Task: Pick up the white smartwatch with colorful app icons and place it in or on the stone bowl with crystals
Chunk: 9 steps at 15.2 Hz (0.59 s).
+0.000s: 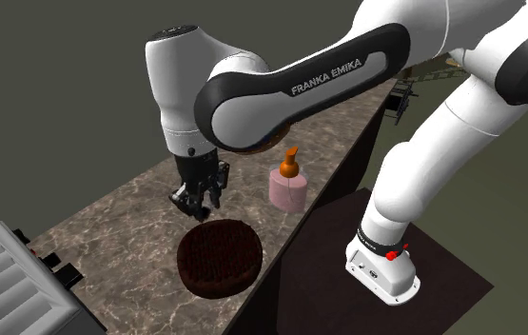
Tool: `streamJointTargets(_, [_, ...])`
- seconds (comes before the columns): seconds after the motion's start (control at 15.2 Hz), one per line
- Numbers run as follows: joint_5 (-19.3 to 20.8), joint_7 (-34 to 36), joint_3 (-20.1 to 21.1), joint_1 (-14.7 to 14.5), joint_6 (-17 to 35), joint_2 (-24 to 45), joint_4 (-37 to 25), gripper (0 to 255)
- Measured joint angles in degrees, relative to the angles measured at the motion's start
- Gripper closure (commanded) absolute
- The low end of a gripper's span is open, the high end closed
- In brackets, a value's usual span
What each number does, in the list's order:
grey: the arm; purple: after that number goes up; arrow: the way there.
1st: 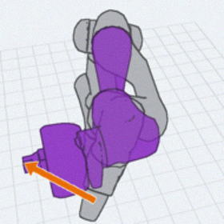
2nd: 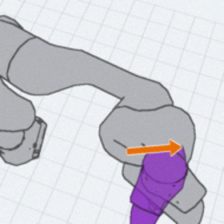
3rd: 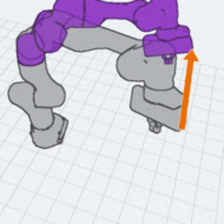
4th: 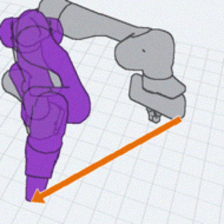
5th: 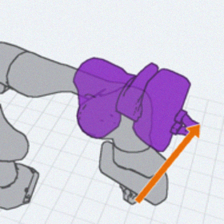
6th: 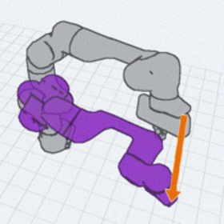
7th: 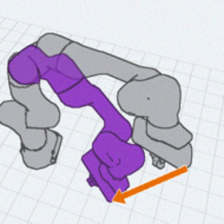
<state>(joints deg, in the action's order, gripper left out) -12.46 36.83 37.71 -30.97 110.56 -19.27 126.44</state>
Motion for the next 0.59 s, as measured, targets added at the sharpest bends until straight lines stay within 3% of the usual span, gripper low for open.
streamJointTargets(0.59, [-1.6, 2.1, 2.4, -1.5, 4.9, -0.5, 5.1, 255])
